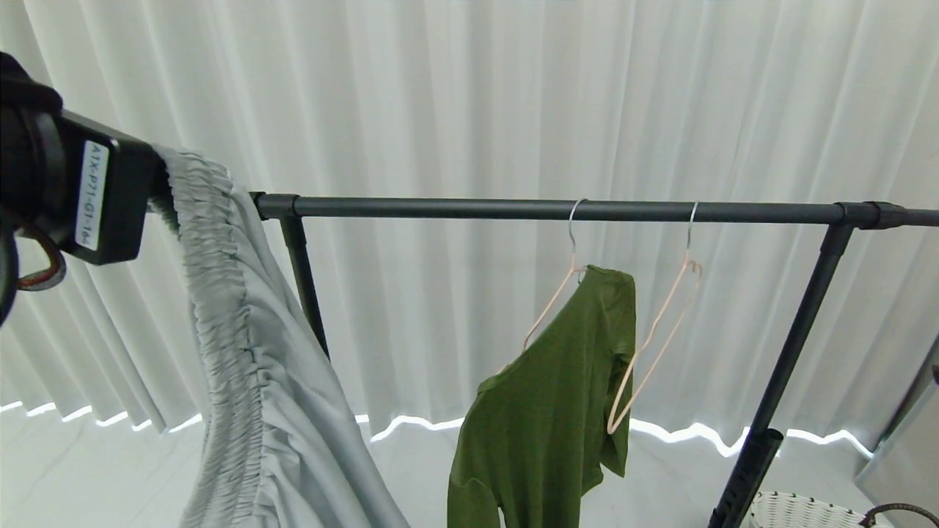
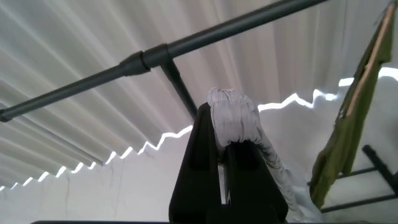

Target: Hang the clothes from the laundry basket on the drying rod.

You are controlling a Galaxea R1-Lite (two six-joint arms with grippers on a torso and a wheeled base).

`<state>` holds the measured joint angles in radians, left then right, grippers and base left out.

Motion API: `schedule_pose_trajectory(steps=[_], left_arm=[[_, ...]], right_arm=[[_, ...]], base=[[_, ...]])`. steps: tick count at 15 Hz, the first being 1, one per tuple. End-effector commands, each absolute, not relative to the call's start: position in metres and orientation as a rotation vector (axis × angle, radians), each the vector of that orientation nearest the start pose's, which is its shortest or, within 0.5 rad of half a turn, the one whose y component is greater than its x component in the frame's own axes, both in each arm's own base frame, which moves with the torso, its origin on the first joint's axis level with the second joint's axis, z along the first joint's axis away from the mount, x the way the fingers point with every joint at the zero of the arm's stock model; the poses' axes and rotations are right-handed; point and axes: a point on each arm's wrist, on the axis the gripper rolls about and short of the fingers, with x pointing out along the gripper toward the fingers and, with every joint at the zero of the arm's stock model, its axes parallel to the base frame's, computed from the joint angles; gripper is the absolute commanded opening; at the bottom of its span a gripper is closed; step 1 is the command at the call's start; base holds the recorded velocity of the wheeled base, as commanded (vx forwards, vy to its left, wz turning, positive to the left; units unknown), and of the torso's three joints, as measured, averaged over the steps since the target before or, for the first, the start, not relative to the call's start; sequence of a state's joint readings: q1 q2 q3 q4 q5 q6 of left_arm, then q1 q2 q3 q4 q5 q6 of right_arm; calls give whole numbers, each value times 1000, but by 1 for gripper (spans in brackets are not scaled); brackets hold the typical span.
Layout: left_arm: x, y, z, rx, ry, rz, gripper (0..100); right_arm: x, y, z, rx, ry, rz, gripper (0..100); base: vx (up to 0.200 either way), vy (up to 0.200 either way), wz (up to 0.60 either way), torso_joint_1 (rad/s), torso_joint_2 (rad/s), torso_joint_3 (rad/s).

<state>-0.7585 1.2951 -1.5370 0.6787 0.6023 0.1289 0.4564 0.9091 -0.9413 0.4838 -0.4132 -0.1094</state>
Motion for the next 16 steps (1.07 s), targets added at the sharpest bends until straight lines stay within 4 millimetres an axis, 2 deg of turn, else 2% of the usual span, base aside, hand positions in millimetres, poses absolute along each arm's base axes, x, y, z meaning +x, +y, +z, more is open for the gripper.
schedule_pose_trajectory(steps=[1,5,7,12,16], left_arm=[[115,-92,344,434,374,-178,0],[103,-79,319,467,427,-176,0],[101,-77,310,463,423,-174,0],[102,-78,304,461,423,-179,0],[100,-76,301,449,404,-178,0]], right_arm=[[79,30,264,-283,411,125,100],[107,46,241,-276,400,160,100],[134,65,236,-247,395,182,100],[188,114,232,-79,431,215,100],[214,133,223,-20,468,201,100]], base=[[0,0,0,0,0,0],[0,0,0,0,0,0],[0,0,0,0,0,0],[0,0,0,0,0,0],[0,0,0,0,0,0]])
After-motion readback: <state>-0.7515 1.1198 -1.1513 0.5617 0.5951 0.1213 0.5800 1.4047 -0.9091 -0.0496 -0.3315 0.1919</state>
